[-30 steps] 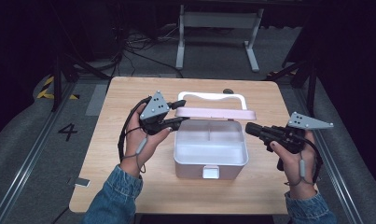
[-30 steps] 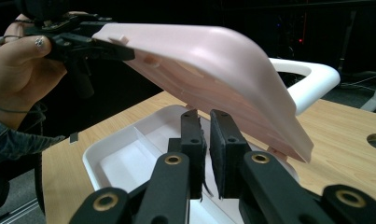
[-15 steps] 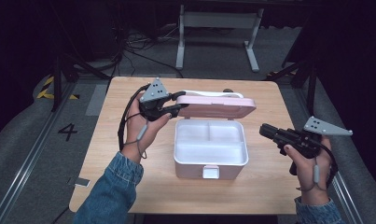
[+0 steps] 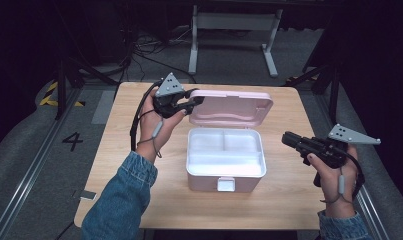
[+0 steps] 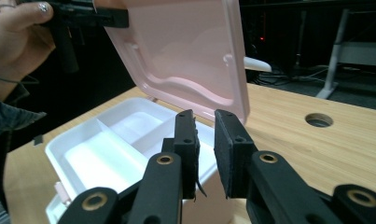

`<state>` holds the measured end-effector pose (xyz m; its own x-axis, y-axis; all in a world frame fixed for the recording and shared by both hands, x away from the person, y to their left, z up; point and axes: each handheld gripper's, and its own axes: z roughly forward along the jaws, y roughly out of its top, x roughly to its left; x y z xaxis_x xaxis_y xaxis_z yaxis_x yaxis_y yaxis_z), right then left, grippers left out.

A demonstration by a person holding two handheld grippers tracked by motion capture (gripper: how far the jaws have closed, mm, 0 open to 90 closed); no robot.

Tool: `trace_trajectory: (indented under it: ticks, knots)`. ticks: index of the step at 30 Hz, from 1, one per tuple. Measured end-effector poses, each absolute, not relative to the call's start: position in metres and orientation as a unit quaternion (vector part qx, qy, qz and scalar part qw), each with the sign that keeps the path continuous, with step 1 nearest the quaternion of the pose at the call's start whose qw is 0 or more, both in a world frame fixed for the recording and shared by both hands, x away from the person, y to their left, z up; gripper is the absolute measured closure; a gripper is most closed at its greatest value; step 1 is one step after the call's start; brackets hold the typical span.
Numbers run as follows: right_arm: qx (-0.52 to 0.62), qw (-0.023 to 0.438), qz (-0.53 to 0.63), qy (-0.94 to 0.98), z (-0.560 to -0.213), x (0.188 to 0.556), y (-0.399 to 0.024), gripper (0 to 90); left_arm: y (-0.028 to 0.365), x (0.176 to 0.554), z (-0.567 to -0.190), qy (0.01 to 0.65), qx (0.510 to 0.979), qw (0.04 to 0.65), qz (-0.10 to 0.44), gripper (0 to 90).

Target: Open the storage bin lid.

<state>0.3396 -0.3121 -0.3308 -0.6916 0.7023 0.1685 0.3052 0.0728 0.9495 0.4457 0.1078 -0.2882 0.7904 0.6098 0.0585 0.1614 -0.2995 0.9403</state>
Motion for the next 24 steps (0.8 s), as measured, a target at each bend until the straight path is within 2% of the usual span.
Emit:
trace_trajectory:
  ticks: [24]
  knots:
    - [0.382, 0.185, 0.567, 0.706, -0.335, 0.340, -0.333, 78.2, 0.099, 0.489, -0.295, 0.284, 0.781, 0.516, 0.210, 63.3]
